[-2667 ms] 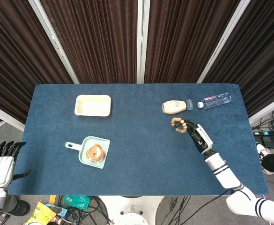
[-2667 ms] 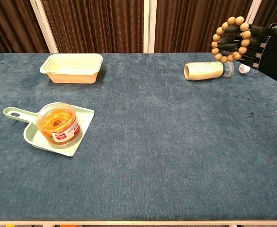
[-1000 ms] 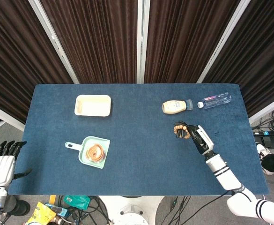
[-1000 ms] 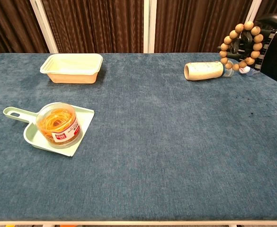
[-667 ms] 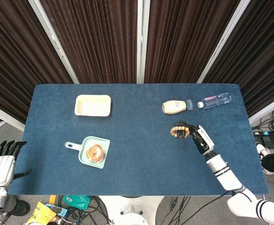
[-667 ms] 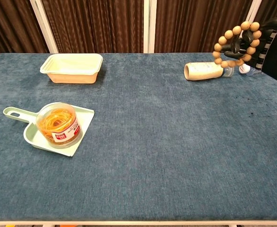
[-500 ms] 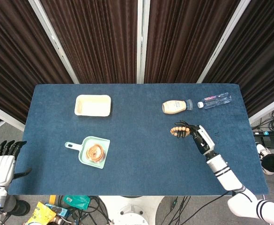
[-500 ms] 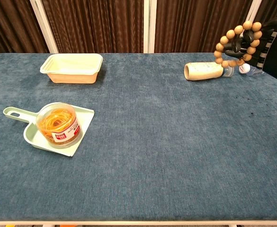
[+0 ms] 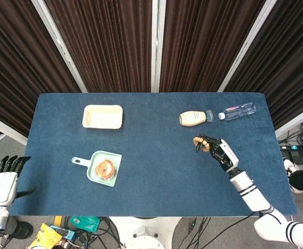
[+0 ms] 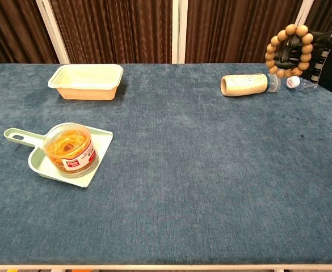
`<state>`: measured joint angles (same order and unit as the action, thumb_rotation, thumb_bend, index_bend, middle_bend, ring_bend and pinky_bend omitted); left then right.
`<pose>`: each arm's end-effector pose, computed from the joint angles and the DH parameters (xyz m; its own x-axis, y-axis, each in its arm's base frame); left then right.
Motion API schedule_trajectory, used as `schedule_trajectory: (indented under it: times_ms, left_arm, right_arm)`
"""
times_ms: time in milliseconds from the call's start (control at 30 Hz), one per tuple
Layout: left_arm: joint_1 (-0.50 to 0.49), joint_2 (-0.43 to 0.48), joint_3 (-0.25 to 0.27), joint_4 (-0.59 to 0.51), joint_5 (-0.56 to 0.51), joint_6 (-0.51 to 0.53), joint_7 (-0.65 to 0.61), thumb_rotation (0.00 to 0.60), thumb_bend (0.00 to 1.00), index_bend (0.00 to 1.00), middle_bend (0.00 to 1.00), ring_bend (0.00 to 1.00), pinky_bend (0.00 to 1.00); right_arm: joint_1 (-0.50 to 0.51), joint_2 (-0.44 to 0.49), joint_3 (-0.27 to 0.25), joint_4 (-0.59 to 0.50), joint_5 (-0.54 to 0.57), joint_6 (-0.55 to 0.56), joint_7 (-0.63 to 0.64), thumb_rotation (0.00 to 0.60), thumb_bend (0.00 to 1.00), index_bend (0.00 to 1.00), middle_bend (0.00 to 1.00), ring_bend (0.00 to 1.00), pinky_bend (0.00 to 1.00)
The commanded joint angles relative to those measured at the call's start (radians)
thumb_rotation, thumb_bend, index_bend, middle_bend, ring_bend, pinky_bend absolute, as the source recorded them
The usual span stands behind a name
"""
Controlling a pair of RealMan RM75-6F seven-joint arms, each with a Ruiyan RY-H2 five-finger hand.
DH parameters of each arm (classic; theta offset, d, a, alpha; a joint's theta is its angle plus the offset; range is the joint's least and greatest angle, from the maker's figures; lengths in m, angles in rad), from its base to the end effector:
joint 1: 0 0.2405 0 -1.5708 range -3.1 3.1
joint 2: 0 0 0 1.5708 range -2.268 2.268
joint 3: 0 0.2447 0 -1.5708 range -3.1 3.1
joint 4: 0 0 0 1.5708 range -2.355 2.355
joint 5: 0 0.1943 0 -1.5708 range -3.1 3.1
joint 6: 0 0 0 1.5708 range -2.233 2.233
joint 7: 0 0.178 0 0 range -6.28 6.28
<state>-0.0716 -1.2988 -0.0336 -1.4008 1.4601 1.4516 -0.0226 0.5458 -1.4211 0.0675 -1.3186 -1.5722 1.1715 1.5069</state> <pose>-0.3300 0.2067 0.1256 0.3982 0.0542 0.9157 0.9146 0.0527 -0.4009 -0.1994 -0.3327 0.0459 -0.7623 -0.4694 0.4456 -0.5314 0.0610 -0.8449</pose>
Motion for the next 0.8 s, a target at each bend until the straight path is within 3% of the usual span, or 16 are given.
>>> schedule_trajectory:
  times_ms: [33,100,133,233,367,800]
  left_arm:
    - [0.001,0.0,0.0,0.0,-0.001,0.001,-0.002,0.6,0.0,0.16,0.16,0.08,0.01]
    - [0.001,0.0,0.0,0.001,-0.001,0.002,-0.002,0.6,0.0,0.16,0.16,0.08,0.01]
    - [0.001,0.001,0.0,0.001,-0.001,0.001,-0.002,0.6,0.0,0.16,0.16,0.08,0.01]
    - [0.0,0.002,0.0,-0.001,0.001,0.002,-0.002,0.6,0.0,0.16,0.16,0.08,0.01]
    - [-0.001,0.004,0.0,-0.004,0.005,0.005,-0.001,0.6,0.0,0.16,0.16,0.08,0.01]
    - [-0.002,0.004,0.001,-0.007,0.007,0.004,0.004,0.6,0.0,0.16,0.16,0.08,0.01]
  right_arm:
    - [0.0,-0.005,0.0,0.013,-0.001,0.003,-0.006,0.341,1.0,0.47,0.49,0.17,0.0]
    - [0.002,-0.005,0.0,0.017,-0.001,0.002,-0.005,0.23,0.98,0.43,0.47,0.15,0.0]
    - [0.004,-0.004,-0.001,0.022,-0.002,-0.001,-0.009,0.186,0.92,0.4,0.46,0.15,0.0]
    - [0.009,0.0,-0.005,0.033,0.001,-0.015,-0.031,0.152,0.72,0.37,0.44,0.13,0.0]
    - [0.016,-0.001,-0.013,0.063,0.014,-0.051,-0.132,0.13,0.66,0.32,0.39,0.09,0.0]
    - [0.075,-0.062,-0.029,0.147,0.16,-0.276,-1.101,0.13,0.52,0.17,0.24,0.06,0.0]
